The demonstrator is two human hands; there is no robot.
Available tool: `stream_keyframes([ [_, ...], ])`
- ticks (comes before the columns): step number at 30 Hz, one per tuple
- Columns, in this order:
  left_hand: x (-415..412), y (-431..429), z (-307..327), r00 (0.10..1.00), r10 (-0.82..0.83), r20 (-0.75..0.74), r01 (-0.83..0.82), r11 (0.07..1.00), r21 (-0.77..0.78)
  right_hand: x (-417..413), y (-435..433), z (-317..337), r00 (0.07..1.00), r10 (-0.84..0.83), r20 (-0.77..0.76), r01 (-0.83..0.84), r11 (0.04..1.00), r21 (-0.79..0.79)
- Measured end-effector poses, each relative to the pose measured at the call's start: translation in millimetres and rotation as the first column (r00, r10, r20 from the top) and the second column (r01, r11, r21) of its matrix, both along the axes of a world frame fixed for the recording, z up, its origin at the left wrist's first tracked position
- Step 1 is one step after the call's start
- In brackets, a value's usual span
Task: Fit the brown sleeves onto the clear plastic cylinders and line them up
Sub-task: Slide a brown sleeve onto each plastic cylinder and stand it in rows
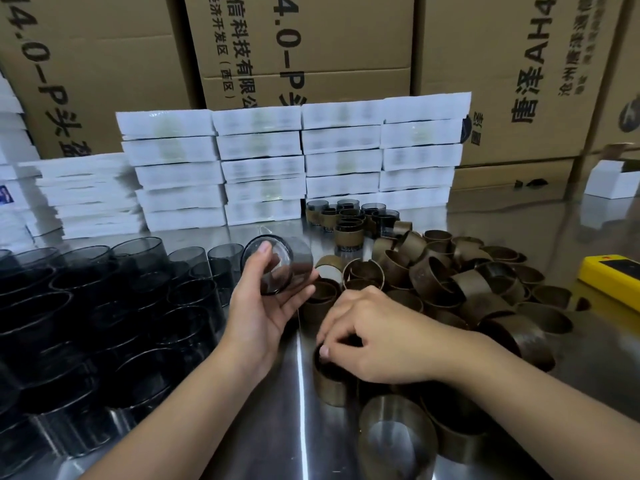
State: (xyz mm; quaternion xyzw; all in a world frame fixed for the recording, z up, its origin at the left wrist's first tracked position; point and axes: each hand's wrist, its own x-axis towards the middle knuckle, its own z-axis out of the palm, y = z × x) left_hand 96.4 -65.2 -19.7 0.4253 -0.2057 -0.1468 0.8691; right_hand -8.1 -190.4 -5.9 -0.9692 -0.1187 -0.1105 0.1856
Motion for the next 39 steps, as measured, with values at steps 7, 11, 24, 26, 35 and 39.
stream_keyframes([
  [7, -4, 2, 4, 1.0, -0.013, -0.021, 0.013, 1.0, -0.016, 2, -2, 10, 0.892, -0.236, 0.386, 0.113, 0.942, 0.315],
  [11, -7, 3, 5, 1.0, -0.003, -0.028, 0.003, 1.0, -0.018, 2, -4, 14, 0.765, -0.382, 0.518, 0.103, 0.867, 0.487],
  [24, -18, -2, 5, 0.989, -0.142, 0.037, 0.133, 0.974, 0.183, -2, 1, 12, 0.813, -0.28, 0.511, 0.039, 0.902, 0.431],
  [26, -20, -1, 6, 0.978, -0.204, 0.045, 0.191, 0.961, 0.197, -2, 2, 12, 0.815, -0.275, 0.51, 0.044, 0.907, 0.419],
  [35, -24, 1, 6, 0.964, -0.262, 0.04, 0.247, 0.944, 0.22, -3, 2, 12, 0.849, -0.193, 0.492, 0.028, 0.946, 0.323],
  [39, -20, 1, 2, 0.964, -0.263, 0.044, 0.251, 0.95, 0.184, -4, 3, 11, 0.875, -0.177, 0.45, 0.017, 0.942, 0.336],
])
